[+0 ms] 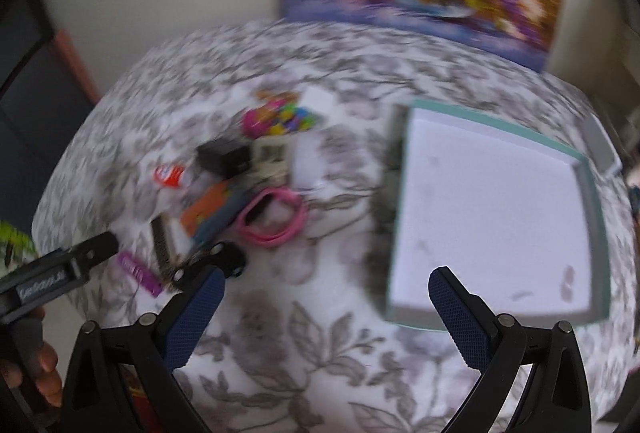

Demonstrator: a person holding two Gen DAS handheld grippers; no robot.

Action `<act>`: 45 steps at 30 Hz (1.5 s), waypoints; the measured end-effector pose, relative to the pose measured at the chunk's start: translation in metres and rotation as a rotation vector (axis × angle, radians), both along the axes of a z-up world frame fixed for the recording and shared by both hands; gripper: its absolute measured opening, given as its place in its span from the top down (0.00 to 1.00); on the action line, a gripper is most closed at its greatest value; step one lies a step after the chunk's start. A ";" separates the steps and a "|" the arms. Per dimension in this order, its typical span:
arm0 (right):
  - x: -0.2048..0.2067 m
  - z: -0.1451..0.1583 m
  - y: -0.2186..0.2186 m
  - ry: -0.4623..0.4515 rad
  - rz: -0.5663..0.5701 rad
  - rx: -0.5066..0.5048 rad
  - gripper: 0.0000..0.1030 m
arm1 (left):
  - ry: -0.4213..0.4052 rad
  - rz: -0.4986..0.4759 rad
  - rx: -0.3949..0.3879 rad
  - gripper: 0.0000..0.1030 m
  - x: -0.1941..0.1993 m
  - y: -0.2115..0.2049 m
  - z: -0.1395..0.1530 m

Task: Organize rigid objects
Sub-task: 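Close the right gripper on the black toy car while the left approaches the pink tube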

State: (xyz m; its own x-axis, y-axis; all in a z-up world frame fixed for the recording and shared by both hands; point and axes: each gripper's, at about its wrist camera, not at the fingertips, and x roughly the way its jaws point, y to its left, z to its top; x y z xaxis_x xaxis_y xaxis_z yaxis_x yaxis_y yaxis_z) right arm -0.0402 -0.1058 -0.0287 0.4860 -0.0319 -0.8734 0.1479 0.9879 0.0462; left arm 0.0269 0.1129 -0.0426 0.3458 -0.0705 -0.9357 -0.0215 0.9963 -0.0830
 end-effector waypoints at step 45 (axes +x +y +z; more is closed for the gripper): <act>0.051 -0.075 0.082 0.084 0.263 0.045 0.11 | 0.076 -0.020 -0.116 0.00 0.009 0.042 -0.053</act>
State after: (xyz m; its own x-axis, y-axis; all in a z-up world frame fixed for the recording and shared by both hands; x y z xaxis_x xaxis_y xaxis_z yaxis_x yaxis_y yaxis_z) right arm 0.0113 -0.0237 -0.1034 0.3982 0.1253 -0.9087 -0.1077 0.9902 0.0893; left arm 0.0357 0.1549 -0.0952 0.2711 -0.1864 -0.9443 -0.0121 0.9803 -0.1970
